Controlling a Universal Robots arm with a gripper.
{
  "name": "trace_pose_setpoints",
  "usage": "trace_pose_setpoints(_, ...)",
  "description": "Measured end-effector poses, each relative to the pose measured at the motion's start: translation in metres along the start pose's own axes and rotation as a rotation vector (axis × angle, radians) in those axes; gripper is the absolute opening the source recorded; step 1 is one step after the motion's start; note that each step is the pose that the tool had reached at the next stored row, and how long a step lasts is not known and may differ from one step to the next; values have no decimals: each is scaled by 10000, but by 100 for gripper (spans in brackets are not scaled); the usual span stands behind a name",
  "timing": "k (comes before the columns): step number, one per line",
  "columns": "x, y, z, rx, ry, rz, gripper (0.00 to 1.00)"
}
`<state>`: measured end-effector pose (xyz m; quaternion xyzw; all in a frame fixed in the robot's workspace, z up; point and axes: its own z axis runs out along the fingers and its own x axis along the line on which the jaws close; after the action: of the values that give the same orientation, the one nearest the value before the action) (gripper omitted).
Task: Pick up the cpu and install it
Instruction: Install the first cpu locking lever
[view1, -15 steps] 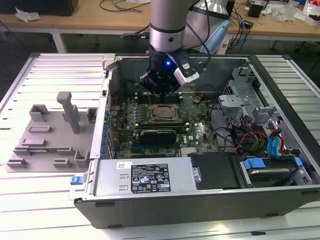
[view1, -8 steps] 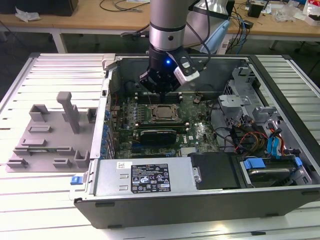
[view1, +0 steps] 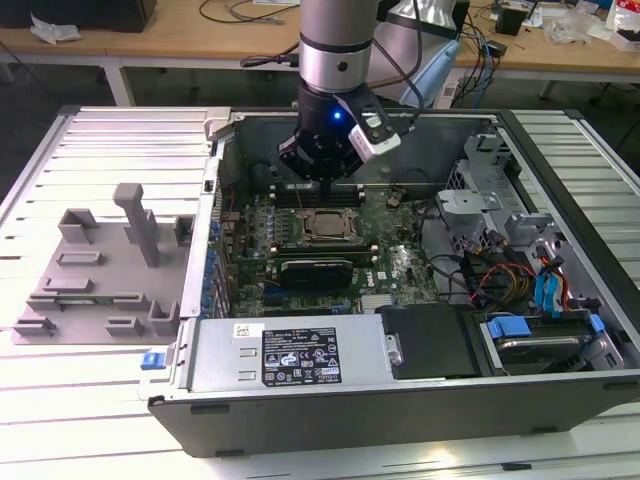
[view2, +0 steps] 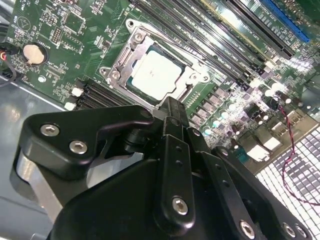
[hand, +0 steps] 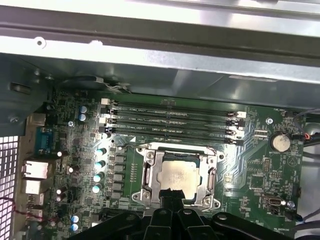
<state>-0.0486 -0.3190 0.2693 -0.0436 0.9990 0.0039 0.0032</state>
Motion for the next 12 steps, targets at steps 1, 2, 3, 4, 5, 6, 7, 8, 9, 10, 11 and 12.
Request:
trace_pose_setpoints(1, 0, 1, -22, 0, 0, 0, 11)
trace_pose_setpoints(2, 0, 1, -33, 0, 0, 0, 11)
trace_pose_setpoints(3, 0, 1, -42, 1, 1, 1, 11)
trace_pose_setpoints(4, 0, 2, -52, -1, -1, 0, 11)
trace_pose_setpoints(5, 0, 2, -52, -2, -1, 1, 11)
trace_pose_setpoints(6, 0, 2, -52, -1, 0, 0, 11)
trace_pose_setpoints(7, 3, 2, -53, 0, 0, 3, 11)
trace_pose_setpoints(8, 8, 3, -53, 1, 1, 3, 11)
trace_pose_setpoints(9, 16, 3, -53, 1, 1, 0, 11)
trace_pose_setpoints(10, 29, 4, -53, 0, 1, 1, 11)
trace_pose_setpoints(11, 52, 7, -53, 0, 0, 0, 11)
trace_pose_setpoints(12, 72, 9, -52, 0, 0, 0, 11)
